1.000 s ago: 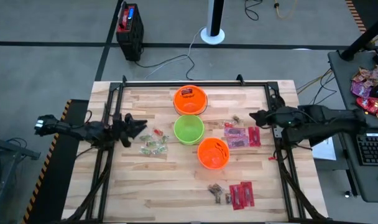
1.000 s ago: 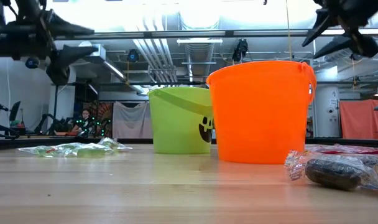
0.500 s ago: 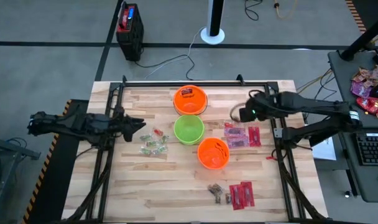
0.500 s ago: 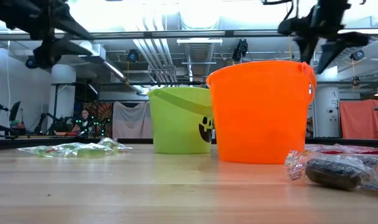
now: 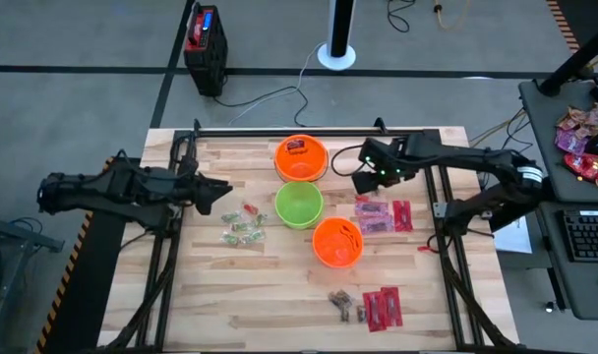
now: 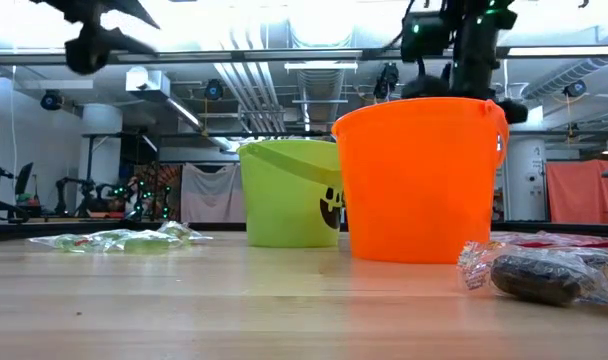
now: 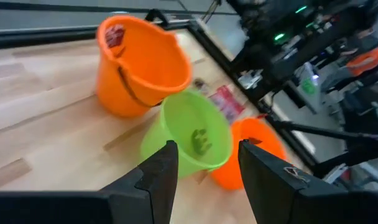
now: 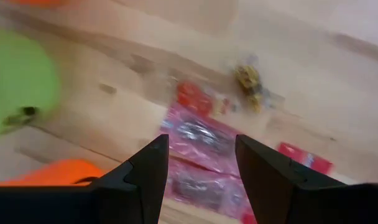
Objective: Sort candy by brand, put in halloween buckets
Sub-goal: Put the red candy into the green bucket
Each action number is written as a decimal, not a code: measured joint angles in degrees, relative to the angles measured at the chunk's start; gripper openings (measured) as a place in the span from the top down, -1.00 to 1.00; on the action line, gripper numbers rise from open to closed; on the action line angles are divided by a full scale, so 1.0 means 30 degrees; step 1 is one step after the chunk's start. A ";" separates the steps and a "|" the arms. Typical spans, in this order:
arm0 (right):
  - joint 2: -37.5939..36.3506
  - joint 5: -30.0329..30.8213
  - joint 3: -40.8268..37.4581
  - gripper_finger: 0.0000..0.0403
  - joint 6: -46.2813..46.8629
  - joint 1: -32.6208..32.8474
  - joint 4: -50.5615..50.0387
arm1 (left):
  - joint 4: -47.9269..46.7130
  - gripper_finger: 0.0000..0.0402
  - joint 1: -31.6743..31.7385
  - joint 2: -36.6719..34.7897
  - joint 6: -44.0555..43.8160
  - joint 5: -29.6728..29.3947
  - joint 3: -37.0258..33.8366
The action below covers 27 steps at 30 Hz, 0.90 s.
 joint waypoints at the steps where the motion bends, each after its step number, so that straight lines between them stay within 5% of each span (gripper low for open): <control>1: 0.0272 -0.0223 -0.0035 0.12 0.0142 -0.0007 -0.0418 | 0.0233 0.24 0.0000 0.0252 0.0000 0.0003 0.0384; 10: 0.1692 -0.2023 -0.1247 0.12 -0.1485 0.0713 -0.1366 | -0.3640 0.24 0.0535 0.2810 0.0975 -0.3247 0.3730; 17: 0.1495 -0.1636 -0.2152 0.12 -0.7611 0.0940 -0.0363 | -0.4777 0.24 0.1894 0.4232 0.2688 0.3959 0.3877; 20: 0.1509 -0.1477 -0.2178 0.12 -0.9888 0.0947 0.0003 | -0.4765 0.24 0.2415 0.4748 0.3808 0.5318 0.3862; 27: 0.1493 -0.1996 -0.2636 0.12 -1.1971 0.0954 0.1872 | -0.4760 0.24 0.2470 0.5769 0.5942 0.1391 0.3847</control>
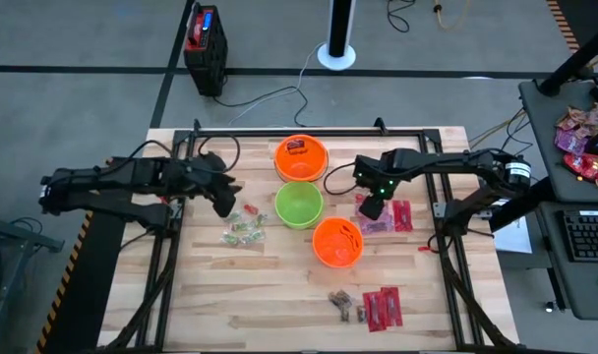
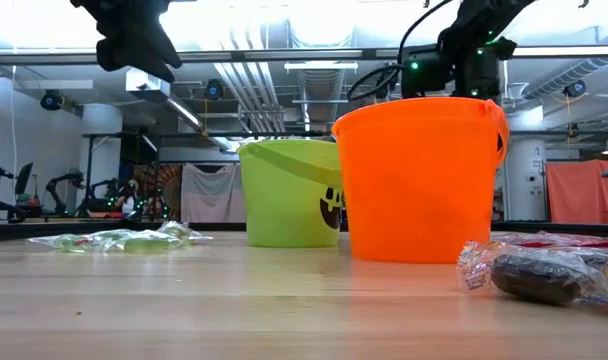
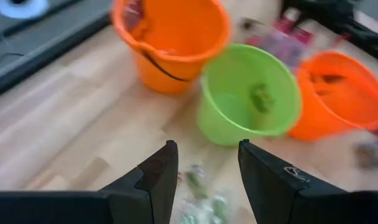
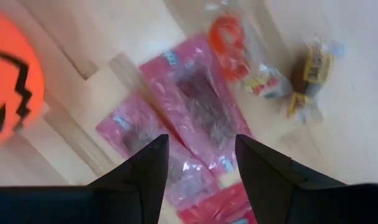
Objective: Sort candy by brand, put in halloween buckets
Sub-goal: Put the red candy into the green bucket
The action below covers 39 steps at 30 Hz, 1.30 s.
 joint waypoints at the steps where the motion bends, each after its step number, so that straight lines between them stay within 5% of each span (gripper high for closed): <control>1: 0.0024 -0.0006 -0.0203 0.12 -0.0381 0.0000 -0.0054 | 0.0014 0.24 0.0000 0.0097 -0.0004 -0.0269 0.0000; 17: 0.0029 0.1398 -0.5052 0.14 -0.0145 0.0000 0.5232 | 0.0027 0.24 -0.0007 0.0179 0.0431 -0.0781 -0.0007; 21: 0.0051 0.1450 -0.5671 0.29 -0.0094 0.0000 0.5959 | 0.0097 0.24 -0.0007 0.0252 0.0586 -0.0798 -0.0010; 28: 0.0045 0.0950 -0.5783 0.87 -0.0378 -0.0015 0.5937 | 0.0165 0.24 -0.0007 0.0252 0.0586 -0.0820 -0.0015; 39: -0.2592 0.0806 -0.3200 0.91 0.0609 -0.0044 0.2353 | 0.0113 0.24 -0.0007 0.0237 0.0582 -0.0816 -0.0015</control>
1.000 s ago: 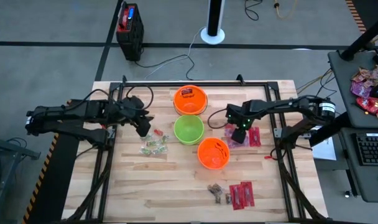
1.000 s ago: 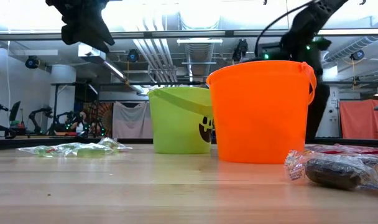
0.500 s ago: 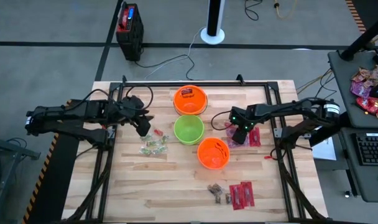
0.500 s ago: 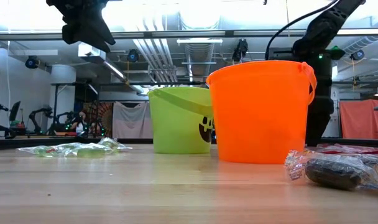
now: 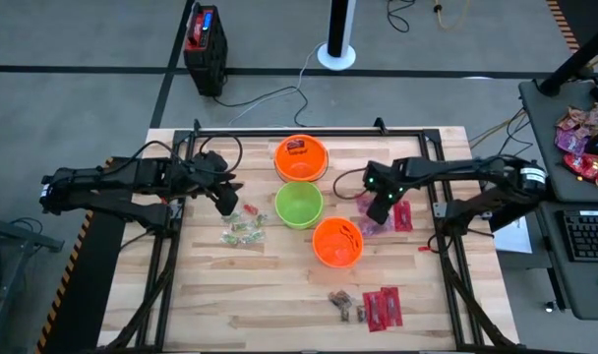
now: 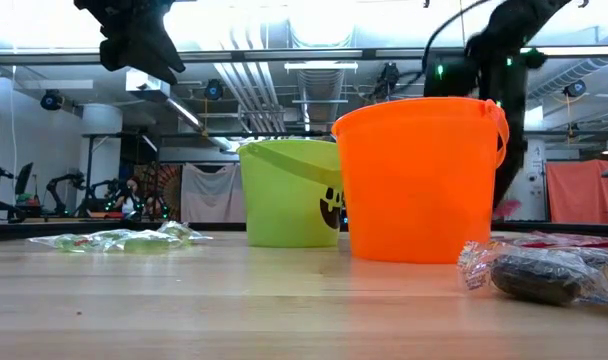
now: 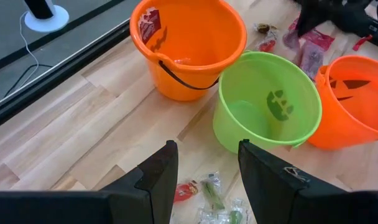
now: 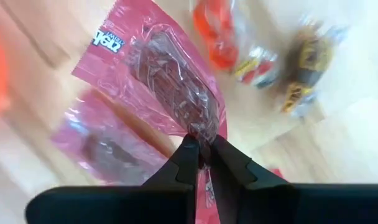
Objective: Sort candy by brand, put in halloween buckets
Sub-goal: Put the red candy into the green bucket
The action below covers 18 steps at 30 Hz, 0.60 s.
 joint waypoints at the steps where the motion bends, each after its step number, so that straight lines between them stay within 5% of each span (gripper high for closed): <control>1: -0.0338 -0.0101 0.0312 0.91 0.0229 0.0000 -0.0612 | -0.0053 0.24 0.0000 0.0000 0.0001 -0.0001 0.0000; 9: -0.2645 -0.2811 0.3752 0.91 0.3765 0.0329 0.0354 | -0.0676 0.24 0.0000 -0.0014 0.0736 0.1650 0.0000; 14: -0.2419 -0.2853 0.5458 0.91 0.4872 0.1041 0.5806 | -0.0710 0.24 -0.0016 0.0051 0.2894 0.4485 -0.0135; 18: -0.0844 -0.2799 0.6344 0.91 0.4870 0.1523 1.0399 | -0.0713 0.24 -0.0029 0.0036 0.3849 0.4865 -0.0789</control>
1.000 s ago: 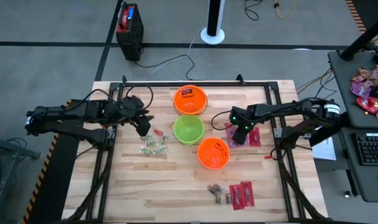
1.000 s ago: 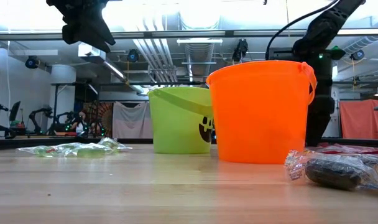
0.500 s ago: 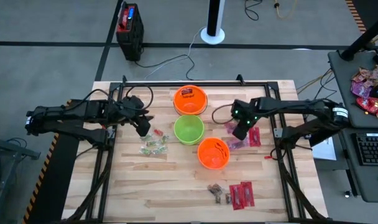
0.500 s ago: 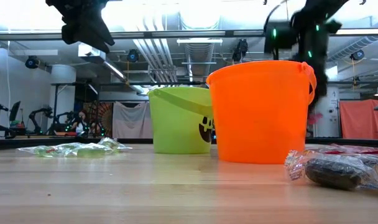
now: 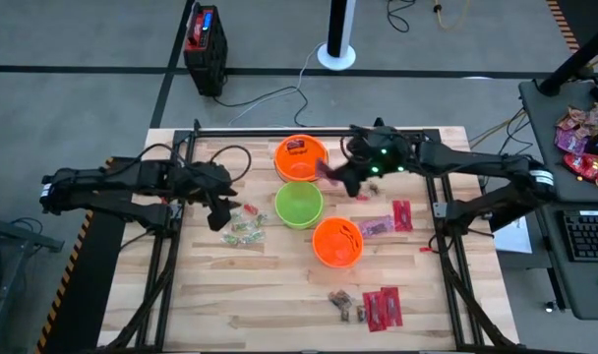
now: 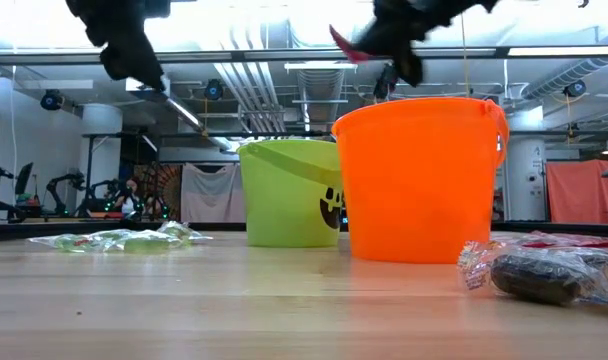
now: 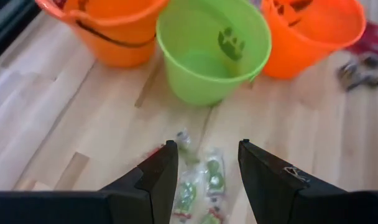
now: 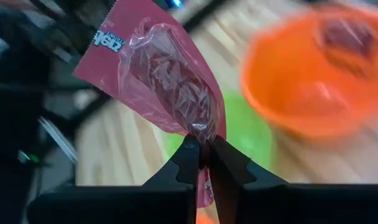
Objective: Sort candy by brand, put in halloween buckets
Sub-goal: Put the red candy into the green bucket
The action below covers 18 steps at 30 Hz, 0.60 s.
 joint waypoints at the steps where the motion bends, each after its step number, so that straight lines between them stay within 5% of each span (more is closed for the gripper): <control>1: 0.0557 -0.0003 0.0301 0.91 -0.0178 0.0142 0.0682 | -0.0019 0.24 0.0000 0.0011 0.0141 -0.0009 -0.0205; 12: 0.6081 0.0618 0.3325 0.88 -0.0916 0.1647 -0.0099 | 0.0014 0.24 -0.0007 0.1613 -0.1072 -0.1122 -0.1178; 18: 0.7797 0.1544 0.5282 0.72 -0.0924 0.1741 -0.3910 | 0.0869 0.24 -0.0007 0.2335 0.2085 -0.0946 -0.1433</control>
